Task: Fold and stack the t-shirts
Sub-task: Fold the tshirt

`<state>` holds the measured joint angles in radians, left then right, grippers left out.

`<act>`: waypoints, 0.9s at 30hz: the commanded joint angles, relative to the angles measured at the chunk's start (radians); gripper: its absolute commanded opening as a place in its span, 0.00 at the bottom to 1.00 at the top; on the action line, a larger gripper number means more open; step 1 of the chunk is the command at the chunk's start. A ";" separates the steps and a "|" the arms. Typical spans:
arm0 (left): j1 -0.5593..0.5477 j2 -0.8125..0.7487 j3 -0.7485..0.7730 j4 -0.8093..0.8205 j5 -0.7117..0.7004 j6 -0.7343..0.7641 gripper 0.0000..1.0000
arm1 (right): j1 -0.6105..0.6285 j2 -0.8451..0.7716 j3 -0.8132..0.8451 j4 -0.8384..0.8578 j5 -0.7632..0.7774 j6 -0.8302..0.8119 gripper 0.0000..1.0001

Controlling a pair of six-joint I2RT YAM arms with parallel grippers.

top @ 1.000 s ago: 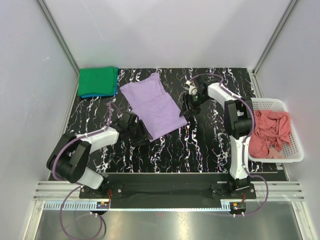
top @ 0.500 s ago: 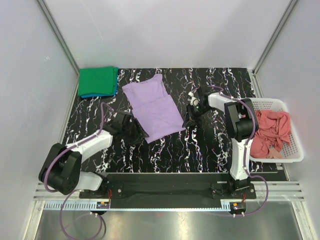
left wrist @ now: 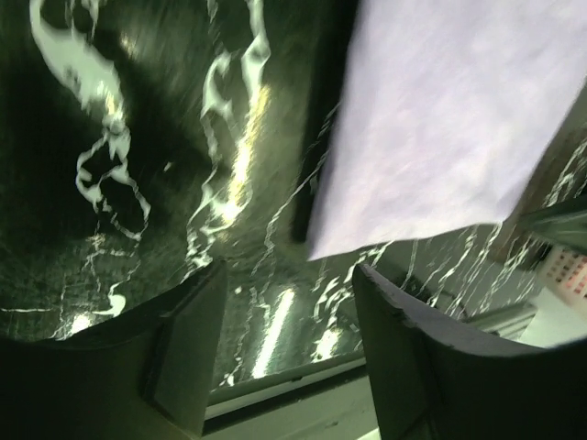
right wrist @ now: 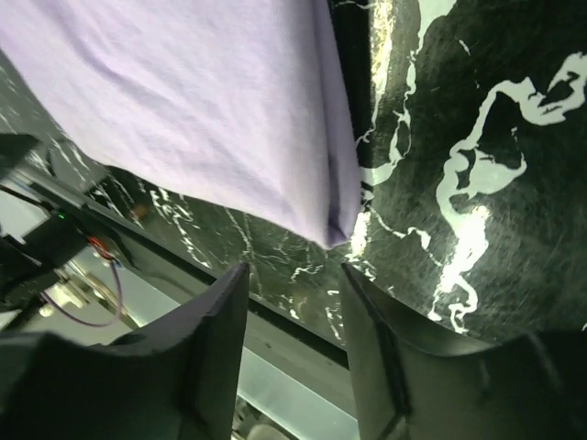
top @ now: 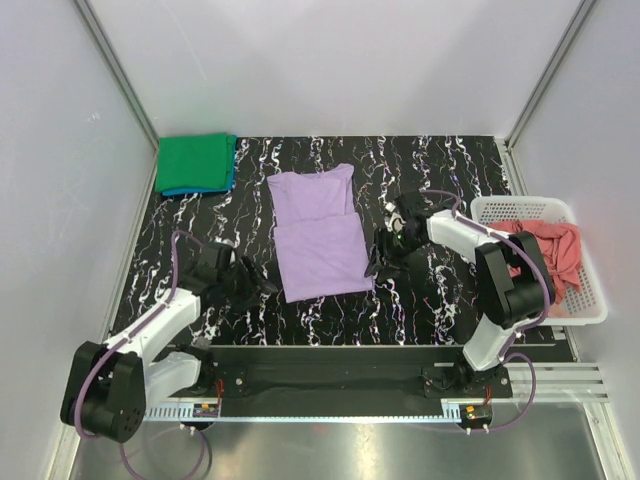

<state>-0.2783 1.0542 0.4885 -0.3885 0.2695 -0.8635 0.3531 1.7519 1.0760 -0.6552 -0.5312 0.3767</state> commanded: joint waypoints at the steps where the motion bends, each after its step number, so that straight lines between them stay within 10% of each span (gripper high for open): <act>1: -0.001 -0.008 -0.056 0.121 0.101 -0.037 0.63 | -0.002 -0.072 0.004 0.003 0.030 0.063 0.53; 19: -0.208 0.219 -0.088 0.312 -0.045 -0.201 0.63 | 0.004 -0.006 -0.135 0.180 0.028 0.060 0.55; 27: -0.220 0.133 -0.134 0.252 -0.122 -0.279 0.62 | 0.006 -0.066 -0.218 0.265 -0.006 0.083 0.07</act>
<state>-0.4961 1.2186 0.3973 -0.0597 0.2436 -1.1160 0.3534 1.7267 0.8822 -0.4515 -0.5190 0.4541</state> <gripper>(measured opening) 0.620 0.109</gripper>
